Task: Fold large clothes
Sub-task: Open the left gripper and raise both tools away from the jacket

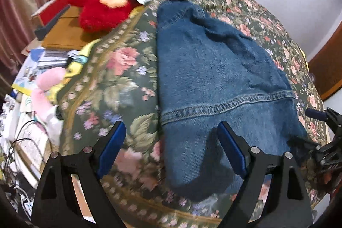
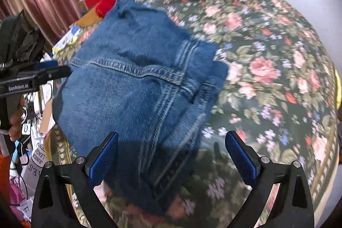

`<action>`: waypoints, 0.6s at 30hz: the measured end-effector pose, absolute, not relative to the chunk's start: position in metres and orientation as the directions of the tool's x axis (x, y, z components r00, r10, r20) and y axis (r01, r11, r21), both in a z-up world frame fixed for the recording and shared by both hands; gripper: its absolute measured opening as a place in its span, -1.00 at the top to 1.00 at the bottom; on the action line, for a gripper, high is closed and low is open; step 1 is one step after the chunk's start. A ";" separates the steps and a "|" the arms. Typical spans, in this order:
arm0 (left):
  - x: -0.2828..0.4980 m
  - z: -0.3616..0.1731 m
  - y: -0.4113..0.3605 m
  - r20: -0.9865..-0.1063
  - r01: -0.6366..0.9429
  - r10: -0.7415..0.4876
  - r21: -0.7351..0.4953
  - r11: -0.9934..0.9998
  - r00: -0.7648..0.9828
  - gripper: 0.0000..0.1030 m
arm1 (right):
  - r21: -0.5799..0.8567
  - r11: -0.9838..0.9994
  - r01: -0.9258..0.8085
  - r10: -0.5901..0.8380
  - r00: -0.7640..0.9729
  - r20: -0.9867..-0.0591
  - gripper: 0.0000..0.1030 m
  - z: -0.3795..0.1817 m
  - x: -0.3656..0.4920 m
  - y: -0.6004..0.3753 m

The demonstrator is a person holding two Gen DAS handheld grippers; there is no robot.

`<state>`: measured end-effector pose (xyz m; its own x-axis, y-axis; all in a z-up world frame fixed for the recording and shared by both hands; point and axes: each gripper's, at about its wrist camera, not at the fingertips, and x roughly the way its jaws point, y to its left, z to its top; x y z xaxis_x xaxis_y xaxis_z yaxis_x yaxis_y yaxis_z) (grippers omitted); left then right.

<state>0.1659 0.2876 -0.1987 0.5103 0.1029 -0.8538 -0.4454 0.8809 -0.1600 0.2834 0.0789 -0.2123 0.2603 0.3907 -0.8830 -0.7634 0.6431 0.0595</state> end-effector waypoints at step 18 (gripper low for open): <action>0.044 0.014 0.175 -0.358 -0.353 0.307 -0.070 0.933 0.882 -0.70 | 0.082 0.641 -0.763 0.734 0.578 -0.357 -0.91 -0.003 0.165 -0.003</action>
<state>0.0445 0.1748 0.0136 0.8819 0.3072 -0.3577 -0.3533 0.9329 -0.0699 0.1645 -0.0025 -0.0032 0.5783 0.7335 -0.3570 -0.7629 0.6413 0.0819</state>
